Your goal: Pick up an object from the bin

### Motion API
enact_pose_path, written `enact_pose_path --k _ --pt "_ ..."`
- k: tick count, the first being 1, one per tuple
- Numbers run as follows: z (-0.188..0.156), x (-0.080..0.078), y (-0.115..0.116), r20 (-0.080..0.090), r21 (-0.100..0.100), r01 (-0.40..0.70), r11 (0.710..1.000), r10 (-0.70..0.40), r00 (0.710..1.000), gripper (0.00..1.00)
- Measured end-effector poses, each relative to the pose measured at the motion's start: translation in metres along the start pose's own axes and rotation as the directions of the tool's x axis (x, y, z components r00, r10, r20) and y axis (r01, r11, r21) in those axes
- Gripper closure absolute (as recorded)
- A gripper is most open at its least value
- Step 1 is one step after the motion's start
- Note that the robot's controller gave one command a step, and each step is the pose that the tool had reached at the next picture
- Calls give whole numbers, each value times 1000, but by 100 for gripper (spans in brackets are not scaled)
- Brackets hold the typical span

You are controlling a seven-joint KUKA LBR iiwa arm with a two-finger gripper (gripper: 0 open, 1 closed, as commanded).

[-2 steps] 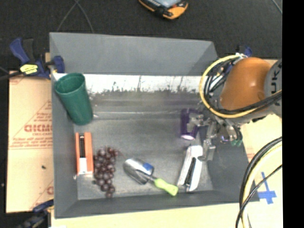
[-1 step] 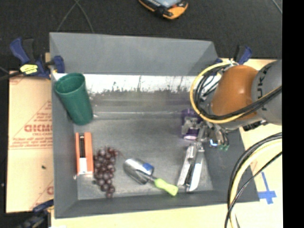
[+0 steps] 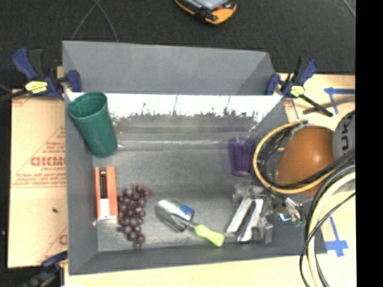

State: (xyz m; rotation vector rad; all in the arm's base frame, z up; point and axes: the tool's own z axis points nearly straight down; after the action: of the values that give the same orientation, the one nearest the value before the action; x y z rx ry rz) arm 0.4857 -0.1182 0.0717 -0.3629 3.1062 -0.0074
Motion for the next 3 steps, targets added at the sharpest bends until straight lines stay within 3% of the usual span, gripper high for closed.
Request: enact_pose_path --k 1,2,3 --pt "-5 -1 -10 50 -5 -181 983 181 982 100" --pt "-5 -1 -10 50 -5 -179 984 179 983 100" --pt "-3 -22 67 56 2 -195 981 195 979 100"
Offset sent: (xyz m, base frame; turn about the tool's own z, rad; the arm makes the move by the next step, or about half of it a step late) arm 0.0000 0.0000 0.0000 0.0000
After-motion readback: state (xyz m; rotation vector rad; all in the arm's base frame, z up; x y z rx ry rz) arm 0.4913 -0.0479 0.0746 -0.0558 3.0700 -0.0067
